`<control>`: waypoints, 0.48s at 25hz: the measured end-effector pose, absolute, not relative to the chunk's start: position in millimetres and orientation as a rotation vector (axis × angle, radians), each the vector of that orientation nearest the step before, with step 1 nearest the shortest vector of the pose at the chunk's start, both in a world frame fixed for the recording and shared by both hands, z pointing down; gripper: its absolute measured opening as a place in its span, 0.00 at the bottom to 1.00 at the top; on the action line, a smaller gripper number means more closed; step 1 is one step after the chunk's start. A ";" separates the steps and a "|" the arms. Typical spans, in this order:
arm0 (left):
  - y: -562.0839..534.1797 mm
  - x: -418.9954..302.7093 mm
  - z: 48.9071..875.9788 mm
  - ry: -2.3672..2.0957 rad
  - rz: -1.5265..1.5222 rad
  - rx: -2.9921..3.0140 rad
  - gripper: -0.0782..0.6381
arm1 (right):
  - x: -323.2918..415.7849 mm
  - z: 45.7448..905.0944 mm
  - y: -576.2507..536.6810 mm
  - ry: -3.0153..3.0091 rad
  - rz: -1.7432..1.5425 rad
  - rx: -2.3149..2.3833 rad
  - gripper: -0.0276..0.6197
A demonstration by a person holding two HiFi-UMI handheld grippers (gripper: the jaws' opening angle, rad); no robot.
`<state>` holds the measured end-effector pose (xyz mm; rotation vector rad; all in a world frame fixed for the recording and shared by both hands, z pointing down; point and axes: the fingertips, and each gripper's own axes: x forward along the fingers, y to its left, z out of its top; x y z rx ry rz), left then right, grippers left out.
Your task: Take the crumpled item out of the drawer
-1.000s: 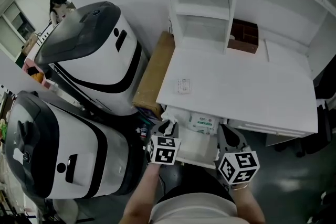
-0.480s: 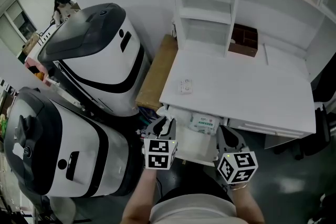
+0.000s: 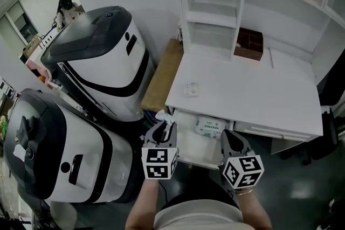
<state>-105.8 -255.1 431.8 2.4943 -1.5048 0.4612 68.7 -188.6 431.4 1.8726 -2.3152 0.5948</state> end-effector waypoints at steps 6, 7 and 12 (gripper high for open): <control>-246.4 -113.6 426.4 -1.510 0.436 2.500 0.23 | 61.6 429.9 -184.1 -2.337 0.614 1.862 0.05; -244.9 -114.1 425.7 -1.509 0.433 2.502 0.23 | 61.2 429.4 -183.2 -2.336 0.607 1.863 0.05; -238.6 -117.8 423.6 -1.503 0.423 2.500 0.23 | 57.6 429.1 -179.9 -2.338 0.608 1.847 0.05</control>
